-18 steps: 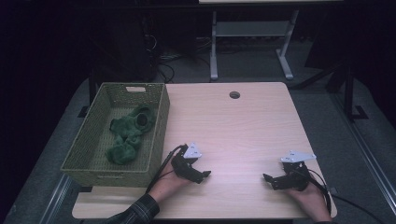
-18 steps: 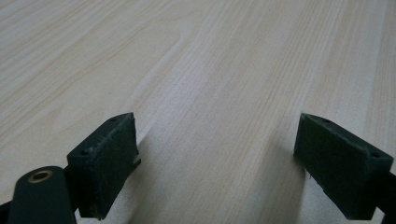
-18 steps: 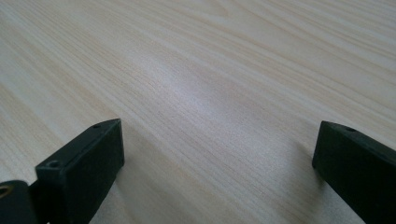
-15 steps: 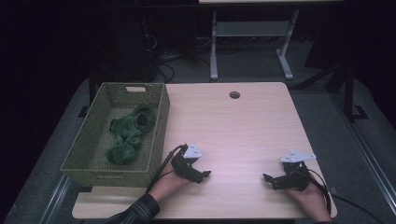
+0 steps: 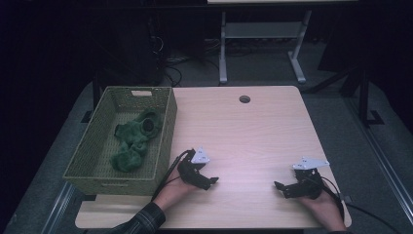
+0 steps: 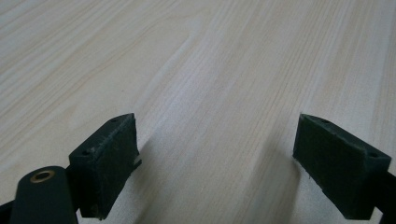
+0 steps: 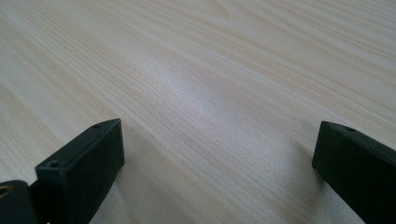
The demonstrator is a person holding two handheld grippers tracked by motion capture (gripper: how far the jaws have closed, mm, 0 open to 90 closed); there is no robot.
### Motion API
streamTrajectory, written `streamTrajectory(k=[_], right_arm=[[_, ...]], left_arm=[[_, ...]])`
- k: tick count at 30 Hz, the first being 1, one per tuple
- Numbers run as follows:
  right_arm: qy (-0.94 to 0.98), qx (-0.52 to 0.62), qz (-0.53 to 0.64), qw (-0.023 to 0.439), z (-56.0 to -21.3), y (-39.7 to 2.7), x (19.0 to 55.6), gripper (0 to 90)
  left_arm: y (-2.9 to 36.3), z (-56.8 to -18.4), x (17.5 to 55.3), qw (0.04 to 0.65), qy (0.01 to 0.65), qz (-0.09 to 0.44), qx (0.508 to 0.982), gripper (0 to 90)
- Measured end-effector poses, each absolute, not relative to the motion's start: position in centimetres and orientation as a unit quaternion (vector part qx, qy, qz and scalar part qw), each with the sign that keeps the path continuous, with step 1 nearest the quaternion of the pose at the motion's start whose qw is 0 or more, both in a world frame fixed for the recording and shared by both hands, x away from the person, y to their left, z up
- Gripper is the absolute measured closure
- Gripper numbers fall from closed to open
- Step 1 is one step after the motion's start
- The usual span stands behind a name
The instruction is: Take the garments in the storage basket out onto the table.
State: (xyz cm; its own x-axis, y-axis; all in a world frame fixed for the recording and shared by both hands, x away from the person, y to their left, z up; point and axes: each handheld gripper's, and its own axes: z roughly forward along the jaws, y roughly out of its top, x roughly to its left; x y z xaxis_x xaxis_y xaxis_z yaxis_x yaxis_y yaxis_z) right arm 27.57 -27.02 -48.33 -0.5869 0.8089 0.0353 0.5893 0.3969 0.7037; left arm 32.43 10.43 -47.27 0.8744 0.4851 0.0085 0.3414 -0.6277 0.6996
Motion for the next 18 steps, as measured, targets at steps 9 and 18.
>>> streamTrajectory(k=[9, 18], right_arm=[[0.821, 0.426, 0.347, 0.158, -48.3, -27.0, 27.6, 1.9], [0.821, 0.426, 0.347, 0.158, -48.3, -27.0, 27.6, 1.9]], left_arm=[[10.5, -46.8, 32.6, 0.366, 0.241, 0.091, 0.894, 13.3], [10.8, -45.8, 32.5, 0.367, 0.246, 0.091, 0.892, 13.3]])
